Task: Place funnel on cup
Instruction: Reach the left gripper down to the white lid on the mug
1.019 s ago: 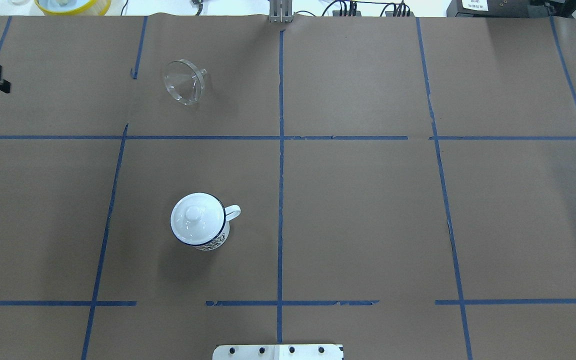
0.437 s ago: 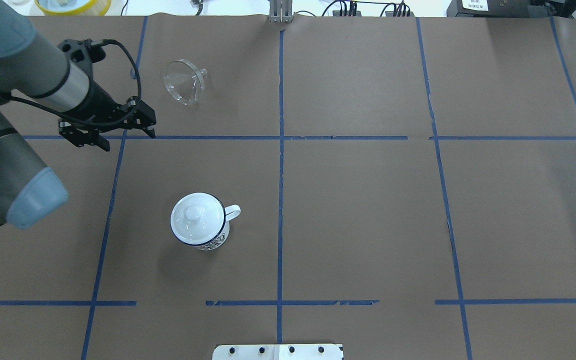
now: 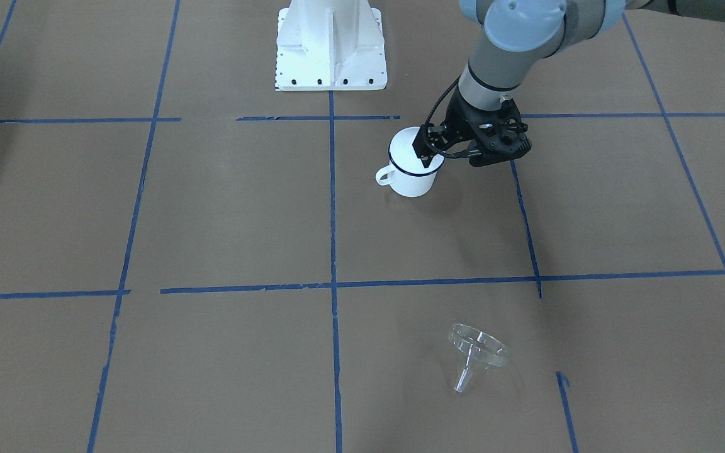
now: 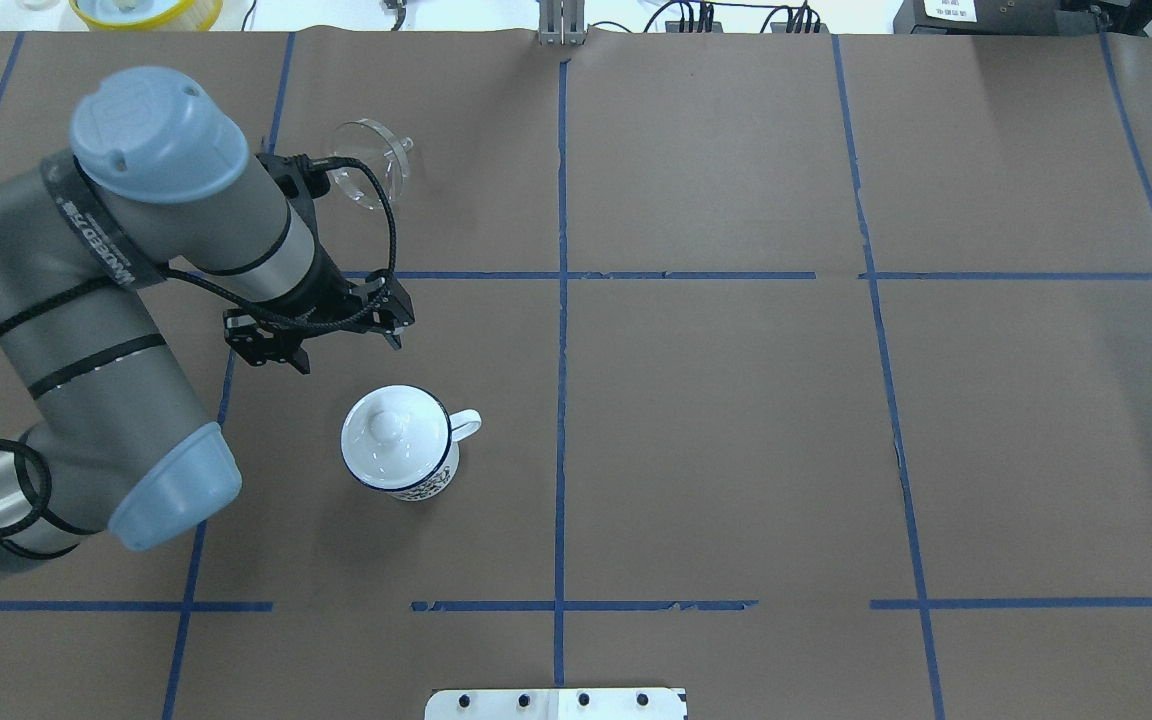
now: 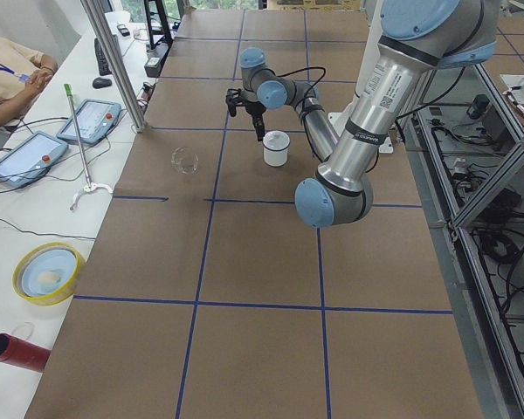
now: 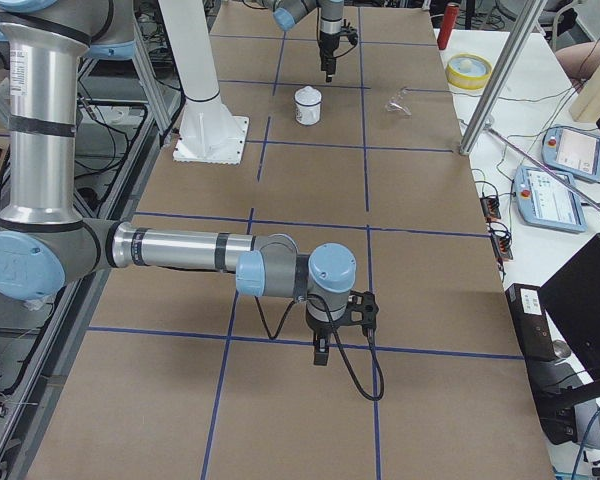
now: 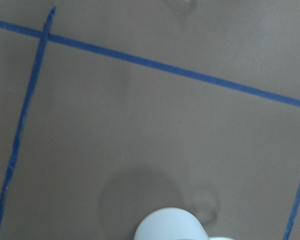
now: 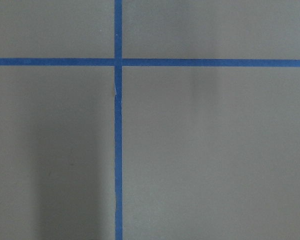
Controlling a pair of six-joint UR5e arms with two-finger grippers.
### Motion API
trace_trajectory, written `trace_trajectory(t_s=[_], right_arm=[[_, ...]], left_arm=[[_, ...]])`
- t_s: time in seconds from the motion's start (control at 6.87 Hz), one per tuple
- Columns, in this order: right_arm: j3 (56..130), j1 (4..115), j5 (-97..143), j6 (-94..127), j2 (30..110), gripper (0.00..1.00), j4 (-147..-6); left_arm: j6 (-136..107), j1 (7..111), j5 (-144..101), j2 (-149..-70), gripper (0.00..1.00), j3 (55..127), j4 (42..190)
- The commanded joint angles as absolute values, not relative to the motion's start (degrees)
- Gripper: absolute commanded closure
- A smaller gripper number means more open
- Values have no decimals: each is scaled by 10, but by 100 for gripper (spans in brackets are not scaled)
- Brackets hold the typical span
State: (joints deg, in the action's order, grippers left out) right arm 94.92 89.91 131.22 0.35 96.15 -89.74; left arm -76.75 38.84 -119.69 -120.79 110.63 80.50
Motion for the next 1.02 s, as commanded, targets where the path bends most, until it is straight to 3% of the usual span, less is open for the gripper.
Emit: trace_trajectory(t_s=[0.0,0.44,0.87], right_arm=[[949,899,1312,4,962,0,-897],[949,899,1312,4,962,0,-897],[949,899,1312,4,962,0,-897]], left_arm=[[-783,352,-1179,-1214,10,1109,794],[-795,340,-1178,-1214,18,1107,794],[-795,330,-1178,-1210,33,1103,794]])
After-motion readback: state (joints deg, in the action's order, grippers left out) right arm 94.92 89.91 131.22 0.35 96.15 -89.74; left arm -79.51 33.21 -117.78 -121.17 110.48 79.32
